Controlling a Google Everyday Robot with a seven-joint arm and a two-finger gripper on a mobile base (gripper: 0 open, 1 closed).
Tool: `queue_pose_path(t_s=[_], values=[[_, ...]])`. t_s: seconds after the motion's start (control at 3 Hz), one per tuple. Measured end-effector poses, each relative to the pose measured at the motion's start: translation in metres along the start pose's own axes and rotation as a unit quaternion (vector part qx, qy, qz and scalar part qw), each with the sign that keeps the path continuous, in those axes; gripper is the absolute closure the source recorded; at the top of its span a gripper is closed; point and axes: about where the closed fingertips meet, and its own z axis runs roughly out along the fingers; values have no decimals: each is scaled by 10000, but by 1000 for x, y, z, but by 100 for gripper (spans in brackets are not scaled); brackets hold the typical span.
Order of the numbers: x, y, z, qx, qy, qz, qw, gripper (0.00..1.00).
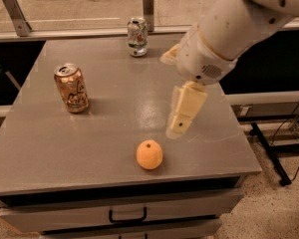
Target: Move orange can near 7up can
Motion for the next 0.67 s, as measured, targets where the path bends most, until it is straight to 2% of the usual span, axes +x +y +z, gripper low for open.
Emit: queue_pose_path(t_s=[0.33, 0.67], values=[[-72, 1, 30, -160, -705, -352, 9968, 0], [-72, 1, 30, -160, -705, -352, 9968, 0]])
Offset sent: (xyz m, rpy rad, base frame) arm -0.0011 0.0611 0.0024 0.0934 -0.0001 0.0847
